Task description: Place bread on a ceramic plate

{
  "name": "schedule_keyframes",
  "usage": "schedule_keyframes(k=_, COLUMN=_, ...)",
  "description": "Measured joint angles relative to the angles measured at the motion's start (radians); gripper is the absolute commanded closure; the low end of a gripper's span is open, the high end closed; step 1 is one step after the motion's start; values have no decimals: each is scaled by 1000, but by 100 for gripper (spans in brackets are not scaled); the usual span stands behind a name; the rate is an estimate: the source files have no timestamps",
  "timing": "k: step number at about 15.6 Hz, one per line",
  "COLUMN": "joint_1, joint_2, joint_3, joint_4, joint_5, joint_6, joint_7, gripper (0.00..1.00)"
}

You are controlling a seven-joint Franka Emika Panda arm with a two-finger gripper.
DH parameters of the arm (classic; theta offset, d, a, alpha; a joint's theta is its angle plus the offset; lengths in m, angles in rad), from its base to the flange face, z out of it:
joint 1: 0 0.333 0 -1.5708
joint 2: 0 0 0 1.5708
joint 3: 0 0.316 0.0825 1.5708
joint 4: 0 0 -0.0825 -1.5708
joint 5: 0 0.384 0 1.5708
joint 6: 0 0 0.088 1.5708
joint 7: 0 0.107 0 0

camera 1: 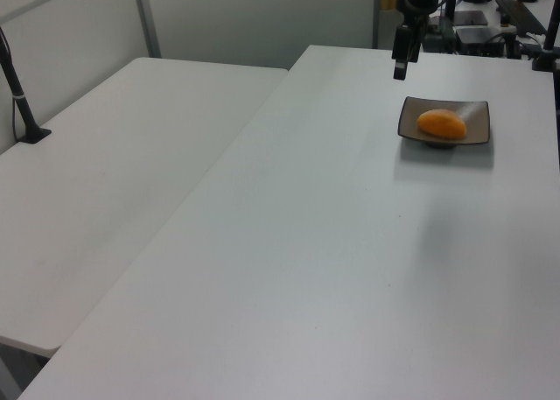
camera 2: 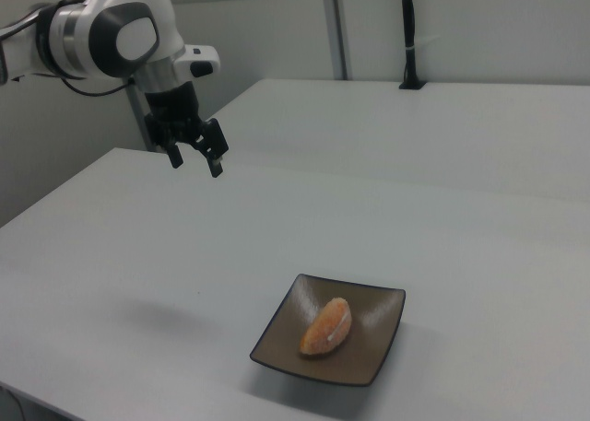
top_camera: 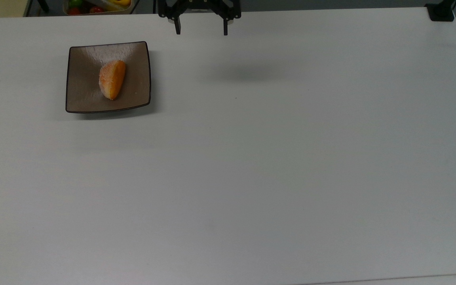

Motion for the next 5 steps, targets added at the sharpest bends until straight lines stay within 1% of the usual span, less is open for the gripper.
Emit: schedule_keyframes(k=5, joint_1=-6, joint_2=0, joint_3=5, joint_4=0, joint_5=-10, joint_6=-5, joint_7=0, gripper=0)
